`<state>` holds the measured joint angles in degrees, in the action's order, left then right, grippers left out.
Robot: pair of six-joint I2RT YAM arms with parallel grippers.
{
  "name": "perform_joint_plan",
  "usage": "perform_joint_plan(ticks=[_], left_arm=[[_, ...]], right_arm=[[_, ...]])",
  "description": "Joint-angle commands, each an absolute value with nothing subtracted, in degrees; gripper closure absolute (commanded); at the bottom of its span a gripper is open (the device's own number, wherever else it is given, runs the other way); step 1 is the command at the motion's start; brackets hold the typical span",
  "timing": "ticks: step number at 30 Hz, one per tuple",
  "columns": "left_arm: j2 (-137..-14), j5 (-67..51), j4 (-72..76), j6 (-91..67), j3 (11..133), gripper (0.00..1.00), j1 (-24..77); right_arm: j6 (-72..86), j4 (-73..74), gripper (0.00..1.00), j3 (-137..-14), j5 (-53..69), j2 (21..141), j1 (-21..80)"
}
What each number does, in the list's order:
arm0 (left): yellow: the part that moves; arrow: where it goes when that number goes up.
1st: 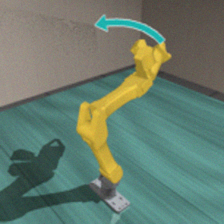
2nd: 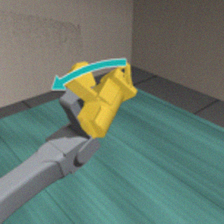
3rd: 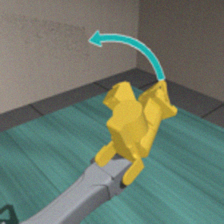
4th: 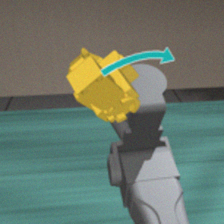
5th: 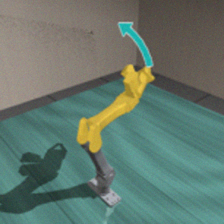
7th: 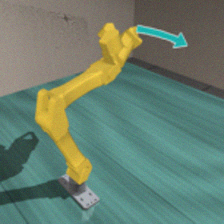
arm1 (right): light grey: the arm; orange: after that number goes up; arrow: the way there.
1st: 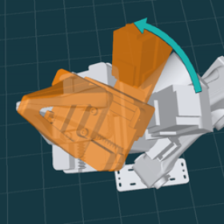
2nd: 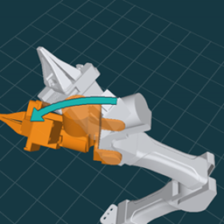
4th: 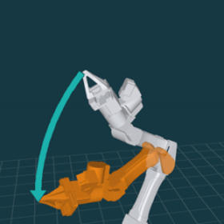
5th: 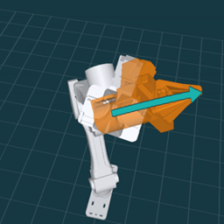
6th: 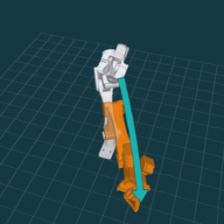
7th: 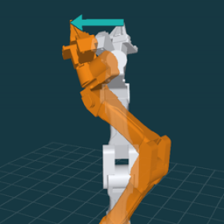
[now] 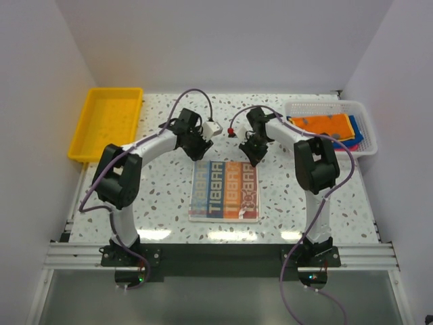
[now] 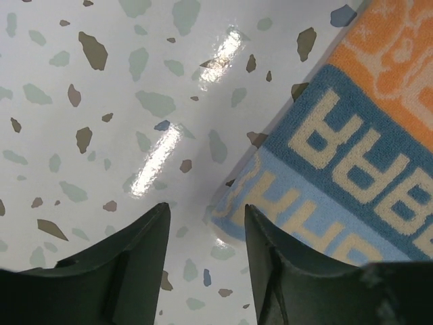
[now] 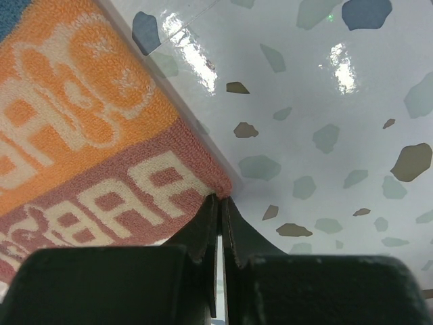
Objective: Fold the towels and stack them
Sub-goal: Fold the towel
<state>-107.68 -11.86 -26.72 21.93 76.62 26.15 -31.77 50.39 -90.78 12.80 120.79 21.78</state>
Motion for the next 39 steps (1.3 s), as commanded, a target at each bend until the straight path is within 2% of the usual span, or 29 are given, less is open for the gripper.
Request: perform_joint_plan(ticks=[1,2,5,19,24,27,28,32,34,36,37,39], left_arm=[[-109.6,-14.9,-30.0,24.2,79.6,0.51,25.2],[-109.9,-15.0,-30.0,24.2,79.6,0.58,25.1],[-110.7,-15.4,-30.2,24.2,79.4,0.62,25.0],[-114.2,-13.4,-30.6,24.0,77.0,0.53,25.0],[-115.9,-12.3,-31.3,23.3,76.9,0.54,25.1],[-117.2,-11.5,-31.9,22.9,76.9,0.6,25.0],[-117.7,-11.3,-32.3,22.9,77.0,0.65,25.0],[-118.8,-11.2,-32.5,23.0,76.9,0.7,25.1],[-119.4,-10.8,-32.6,23.1,76.6,0.81,25.0],[-120.1,-10.5,-33.0,23.3,76.6,0.88,25.0],[-120.0,-10.5,-33.1,23.3,76.6,0.99,25.1],[-119.1,-9.7,-33.1,23.3,77.3,1.0,25.0]], right_arm=[[-34.5,51.2,1.0,-92.0,11.9,121.6,21.5],[-34.5,51.0,1.0,-91.8,11.8,121.6,21.6],[-34.5,50.7,1.0,-91.5,11.8,121.8,21.6],[-34.3,50.1,1.0,-90.4,11.4,121.9,21.6],[-34.2,49.8,1.0,-90.3,11.0,122.0,21.6],[-34.1,49.6,1.0,-90.3,11.1,121.9,21.6],[-34.1,49.6,1.0,-90.4,11.0,121.9,21.5],[-33.9,49.5,1.0,-90.4,10.8,122.0,21.6],[-33.8,49.4,1.0,-90.4,11.0,122.1,21.6],[-33.5,48.9,1.0,-90.1,10.6,121.7,21.6],[-33.3,48.6,1.0,-90.1,10.4,121.5,21.6],[-32.8,48.0,1.0,-90.7,9.1,120.6,21.6]])
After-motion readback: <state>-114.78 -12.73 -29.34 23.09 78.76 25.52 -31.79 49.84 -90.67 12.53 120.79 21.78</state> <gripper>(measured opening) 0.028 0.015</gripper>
